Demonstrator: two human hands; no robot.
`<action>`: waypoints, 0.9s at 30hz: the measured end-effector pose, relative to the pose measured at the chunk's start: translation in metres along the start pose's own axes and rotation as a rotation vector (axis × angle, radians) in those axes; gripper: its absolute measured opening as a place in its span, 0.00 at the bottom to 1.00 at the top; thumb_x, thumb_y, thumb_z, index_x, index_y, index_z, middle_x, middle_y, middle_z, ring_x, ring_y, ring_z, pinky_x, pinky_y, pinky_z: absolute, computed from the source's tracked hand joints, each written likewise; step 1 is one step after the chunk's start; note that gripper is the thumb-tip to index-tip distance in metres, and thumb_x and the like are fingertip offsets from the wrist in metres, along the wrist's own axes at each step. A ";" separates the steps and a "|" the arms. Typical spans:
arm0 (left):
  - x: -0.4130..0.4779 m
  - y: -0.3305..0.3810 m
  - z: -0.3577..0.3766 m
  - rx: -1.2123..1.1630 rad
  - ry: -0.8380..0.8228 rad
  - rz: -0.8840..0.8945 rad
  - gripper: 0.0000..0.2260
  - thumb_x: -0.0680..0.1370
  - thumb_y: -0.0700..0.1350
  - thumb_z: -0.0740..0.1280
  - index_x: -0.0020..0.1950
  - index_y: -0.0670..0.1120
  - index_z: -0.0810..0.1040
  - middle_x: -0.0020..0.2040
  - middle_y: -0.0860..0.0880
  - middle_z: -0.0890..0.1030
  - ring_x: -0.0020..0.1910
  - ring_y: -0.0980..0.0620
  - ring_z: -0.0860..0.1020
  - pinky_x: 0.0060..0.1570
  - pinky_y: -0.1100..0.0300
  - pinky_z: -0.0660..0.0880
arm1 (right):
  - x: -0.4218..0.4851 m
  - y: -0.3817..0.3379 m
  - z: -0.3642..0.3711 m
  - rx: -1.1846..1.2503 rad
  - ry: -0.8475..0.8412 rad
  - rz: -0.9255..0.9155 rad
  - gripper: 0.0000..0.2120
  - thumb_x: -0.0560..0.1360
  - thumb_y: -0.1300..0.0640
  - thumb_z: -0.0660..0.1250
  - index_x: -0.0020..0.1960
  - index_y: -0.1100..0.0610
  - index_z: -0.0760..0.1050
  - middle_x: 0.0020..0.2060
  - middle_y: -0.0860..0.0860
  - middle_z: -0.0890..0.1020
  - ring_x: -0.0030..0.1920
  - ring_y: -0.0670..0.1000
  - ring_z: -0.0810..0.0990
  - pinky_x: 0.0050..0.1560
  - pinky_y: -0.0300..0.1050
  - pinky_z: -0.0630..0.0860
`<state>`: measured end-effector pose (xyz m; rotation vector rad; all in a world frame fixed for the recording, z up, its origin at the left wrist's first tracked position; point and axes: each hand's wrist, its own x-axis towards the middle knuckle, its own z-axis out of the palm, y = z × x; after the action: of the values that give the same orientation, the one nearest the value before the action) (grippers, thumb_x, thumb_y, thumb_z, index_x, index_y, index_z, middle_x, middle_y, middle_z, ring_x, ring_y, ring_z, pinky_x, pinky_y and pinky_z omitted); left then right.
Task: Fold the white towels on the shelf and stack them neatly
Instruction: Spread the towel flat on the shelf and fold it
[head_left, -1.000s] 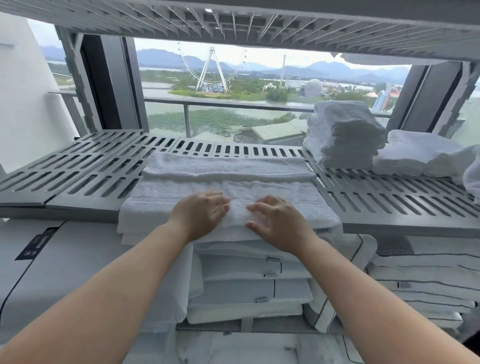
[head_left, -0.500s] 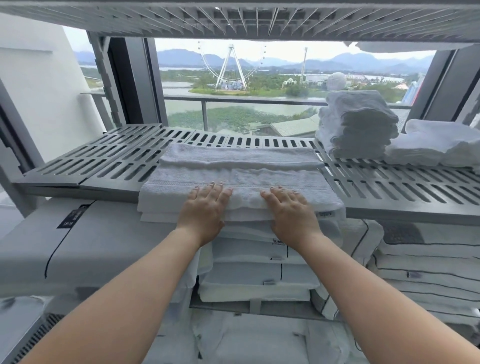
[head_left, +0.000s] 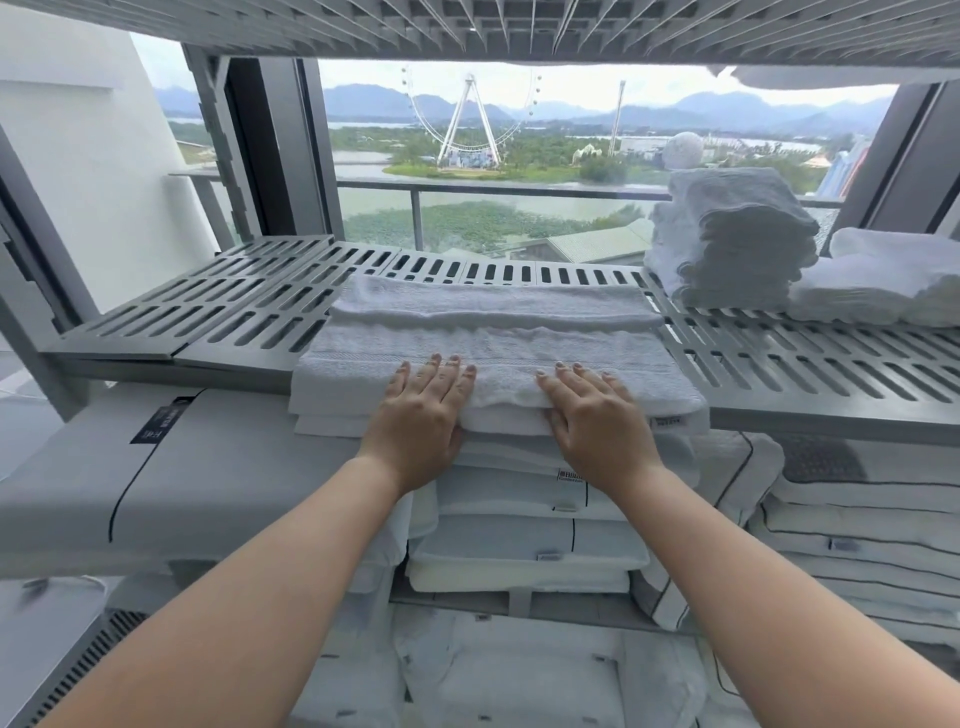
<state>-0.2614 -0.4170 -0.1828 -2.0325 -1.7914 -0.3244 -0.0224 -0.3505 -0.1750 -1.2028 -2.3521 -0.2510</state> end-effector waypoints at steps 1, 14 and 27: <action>-0.001 0.000 -0.001 -0.011 0.010 0.006 0.31 0.79 0.50 0.60 0.82 0.46 0.59 0.80 0.44 0.62 0.80 0.43 0.59 0.77 0.39 0.54 | 0.000 0.000 0.001 0.033 0.026 0.005 0.21 0.83 0.48 0.58 0.75 0.48 0.70 0.73 0.51 0.72 0.75 0.53 0.67 0.77 0.54 0.58; 0.010 -0.021 -0.027 -0.120 0.047 -0.022 0.14 0.81 0.42 0.62 0.65 0.50 0.77 0.58 0.49 0.84 0.54 0.43 0.83 0.47 0.50 0.79 | 0.000 0.005 -0.008 0.135 0.060 0.056 0.20 0.76 0.61 0.64 0.67 0.52 0.77 0.60 0.52 0.83 0.61 0.56 0.80 0.60 0.51 0.76; 0.074 -0.081 -0.066 0.114 0.095 -0.105 0.14 0.82 0.58 0.63 0.44 0.50 0.77 0.38 0.51 0.79 0.36 0.47 0.78 0.33 0.58 0.68 | 0.062 0.022 -0.049 -0.187 0.126 0.337 0.14 0.72 0.67 0.61 0.52 0.57 0.79 0.43 0.55 0.82 0.43 0.59 0.80 0.44 0.48 0.74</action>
<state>-0.3240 -0.3734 -0.0799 -1.8194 -1.8189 -0.3363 -0.0190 -0.3117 -0.1027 -1.5982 -2.0132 -0.4242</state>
